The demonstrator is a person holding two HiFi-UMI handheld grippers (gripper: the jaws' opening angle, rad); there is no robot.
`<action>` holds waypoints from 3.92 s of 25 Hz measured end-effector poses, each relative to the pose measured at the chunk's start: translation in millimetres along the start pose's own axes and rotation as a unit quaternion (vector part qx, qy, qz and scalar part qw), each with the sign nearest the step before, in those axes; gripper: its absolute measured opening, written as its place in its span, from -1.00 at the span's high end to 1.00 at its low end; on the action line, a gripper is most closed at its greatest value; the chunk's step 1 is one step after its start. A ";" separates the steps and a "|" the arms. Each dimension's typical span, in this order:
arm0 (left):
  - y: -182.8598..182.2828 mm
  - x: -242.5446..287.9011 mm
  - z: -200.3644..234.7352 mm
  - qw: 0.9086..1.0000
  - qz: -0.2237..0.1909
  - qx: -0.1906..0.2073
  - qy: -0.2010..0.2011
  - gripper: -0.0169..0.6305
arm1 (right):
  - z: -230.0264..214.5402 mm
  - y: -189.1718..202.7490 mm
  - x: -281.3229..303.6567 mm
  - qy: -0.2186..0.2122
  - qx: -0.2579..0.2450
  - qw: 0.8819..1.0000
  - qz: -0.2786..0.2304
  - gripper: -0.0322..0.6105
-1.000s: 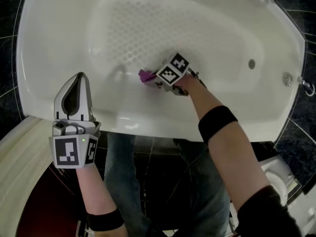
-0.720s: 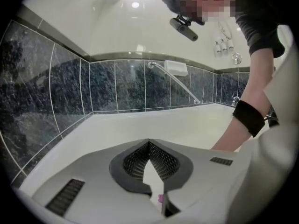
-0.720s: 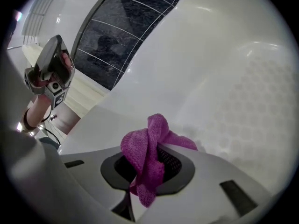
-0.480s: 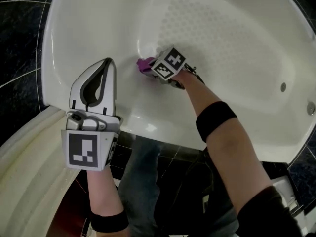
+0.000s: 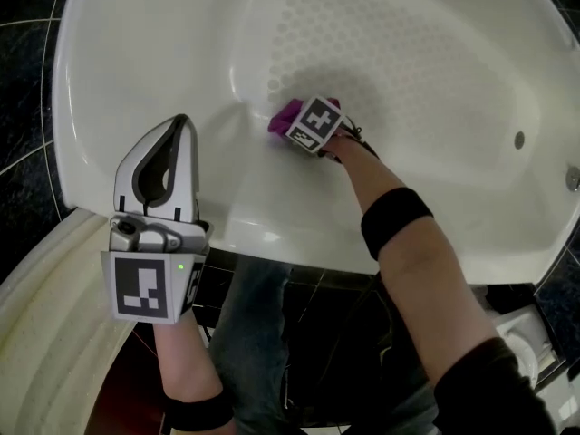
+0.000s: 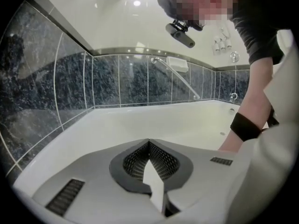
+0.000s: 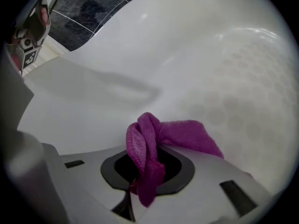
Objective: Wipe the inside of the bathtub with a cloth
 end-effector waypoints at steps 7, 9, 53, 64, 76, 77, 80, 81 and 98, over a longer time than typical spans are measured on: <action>-9.8 37.6 -80.7 0.999 0.008 0.023 0.044 0.95 | -15.5 139.9 -52.8 -0.005 0.061 0.997 0.056 0.64; -13.3 47.6 -106.7 0.998 0.008 0.027 0.060 0.95 | -16.9 177.4 -67.5 -0.002 0.078 0.995 0.062 0.64; -367.6 -80.1 -354.5 0.988 -0.052 0.106 0.097 0.95 | 261.9 257.1 -725.7 0.339 0.059 0.812 -0.471 0.63; -383.9 -96.7 -341.2 0.984 -0.069 0.094 0.132 0.95 | 286.7 256.7 -728.3 0.391 0.105 0.783 -0.472 0.63; -386.7 -100.5 -349.4 0.978 -0.081 0.099 0.165 0.95 | 302.4 252.0 -741.7 0.409 0.102 0.784 -0.456 0.63; -385.6 -100.1 -350.9 0.978 -0.081 0.096 0.165 0.95 | 301.6 256.1 -740.3 0.409 0.104 0.785 -0.454 0.63; -381.0 -97.6 -350.0 0.981 -0.078 0.091 0.156 0.95 | 292.3 265.6 -735.7 0.410 0.103 0.789 -0.446 0.62; -379.5 -96.3 -349.0 0.982 -0.077 0.090 0.150 0.95 | 288.2 266.9 -735.0 0.407 0.101 0.791 -0.445 0.62; -326.5 -54.1 -417.3 0.996 -0.053 0.051 0.041 0.95 | 205.9 347.1 -739.9 0.336 0.044 0.829 -0.445 0.62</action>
Point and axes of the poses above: the fingertips, and each gripper's own axes: x forward along the fingers, z to its left, y out of its underside, the point moved 1 cm from there along -x, backward along the fingers, and after that the axes turned 5 degrees about -x, right-handed, at the moved point
